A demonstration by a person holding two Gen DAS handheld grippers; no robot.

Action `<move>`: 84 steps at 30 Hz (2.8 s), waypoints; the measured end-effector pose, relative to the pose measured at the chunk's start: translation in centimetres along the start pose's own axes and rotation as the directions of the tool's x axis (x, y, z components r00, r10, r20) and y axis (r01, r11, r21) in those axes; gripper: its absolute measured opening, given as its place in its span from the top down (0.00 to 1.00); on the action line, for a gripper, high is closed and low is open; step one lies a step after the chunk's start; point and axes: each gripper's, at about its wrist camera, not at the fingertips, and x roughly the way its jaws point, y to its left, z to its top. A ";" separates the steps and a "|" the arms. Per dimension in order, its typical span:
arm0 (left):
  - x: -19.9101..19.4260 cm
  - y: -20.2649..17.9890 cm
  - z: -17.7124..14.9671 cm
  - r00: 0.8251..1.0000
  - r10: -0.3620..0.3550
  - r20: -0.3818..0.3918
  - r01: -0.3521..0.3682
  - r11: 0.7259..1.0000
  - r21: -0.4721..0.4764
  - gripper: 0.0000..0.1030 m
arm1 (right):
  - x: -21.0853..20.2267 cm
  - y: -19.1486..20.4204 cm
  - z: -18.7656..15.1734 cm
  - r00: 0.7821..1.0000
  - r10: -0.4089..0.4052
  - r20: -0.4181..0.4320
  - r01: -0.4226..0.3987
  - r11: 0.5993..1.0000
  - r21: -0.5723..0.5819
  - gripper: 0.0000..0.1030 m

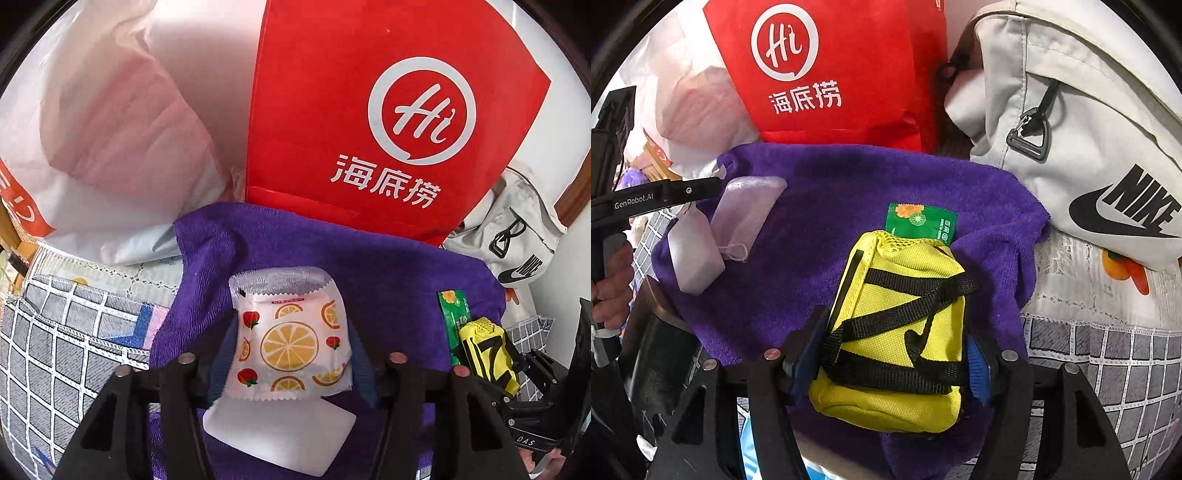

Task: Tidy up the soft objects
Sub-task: 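Open both tools over the purple towel and pull them back, then grasp the white crumpled tissue with the right tool while the left tool moves toward the green packet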

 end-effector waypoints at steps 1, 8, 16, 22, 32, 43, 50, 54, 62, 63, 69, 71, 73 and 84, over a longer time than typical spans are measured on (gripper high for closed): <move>0.0 0.0 0.0 1.000 -0.003 -0.002 0.003 1.000 0.001 0.43 | 0.1 0.0 0.0 1.000 0.009 -0.006 -0.009 1.000 0.006 0.33; -1.1 -0.3 -0.1 1.000 -0.022 -0.004 0.022 1.000 0.004 0.30 | -0.9 -0.1 0.2 0.999 0.028 0.023 -0.029 0.999 0.023 0.24; -4.2 -0.5 -1.0 1.000 -0.006 0.021 0.006 1.000 0.014 0.30 | -4.6 0.2 0.4 0.992 0.009 0.126 -0.016 0.998 0.060 0.24; -8.3 -0.7 -2.8 0.998 -0.004 0.059 0.003 1.000 0.024 0.30 | -8.6 1.6 0.1 0.982 0.027 0.187 -0.042 0.996 0.075 0.24; -15.6 -0.9 -7.9 0.992 -0.016 0.126 0.008 0.998 0.059 0.30 | -13.7 5.4 -4.9 0.974 0.042 0.221 -0.054 0.997 0.049 0.24; -18.6 1.0 -14.3 0.993 0.012 0.121 -0.016 0.999 0.032 0.30 | -16.2 10.7 -13.0 0.980 0.083 0.179 -0.082 0.997 -0.013 0.25; -18.8 2.5 -17.7 0.996 -0.009 0.094 0.007 1.000 0.020 0.30 | -15.5 14.2 -16.7 0.984 0.130 0.121 -0.123 0.991 -0.060 0.33; -19.0 3.3 -19.0 0.996 -0.038 0.080 0.036 0.999 0.023 0.30 | -14.8 16.1 -19.4 0.977 0.206 0.063 -0.197 0.973 -0.121 0.33; -18.7 4.0 -21.2 0.997 -0.058 0.057 0.056 0.997 0.048 0.30 | -12.0 18.0 -23.2 0.979 0.200 -0.046 -0.205 0.965 -0.165 0.39; -18.6 3.9 -21.4 0.997 -0.058 0.051 0.056 0.997 0.053 0.30 | -11.5 18.2 -23.4 0.981 0.183 -0.057 -0.190 0.966 -0.176 0.44; -18.0 3.7 -23.4 0.998 -0.053 0.023 0.052 0.996 0.072 0.30 | -10.4 18.1 -24.4 0.982 0.180 -0.056 -0.188 0.957 -0.219 0.83; -17.6 3.5 -24.2 0.999 -0.049 0.004 0.048 0.995 0.084 0.30 | -11.5 17.2 -24.6 0.976 0.215 -0.036 -0.218 0.957 -0.193 0.88; -17.2 3.2 -24.9 0.999 -0.052 -0.008 0.052 0.994 0.093 0.30 | -12.6 16.3 -24.8 0.979 0.205 -0.008 -0.203 0.961 -0.188 0.88; -15.1 -0.3 -28.6 0.991 -0.098 -0.089 0.115 0.972 0.207 0.26 | -16.5 10.0 -26.3 0.990 0.103 0.101 -0.096 0.993 -0.075 0.88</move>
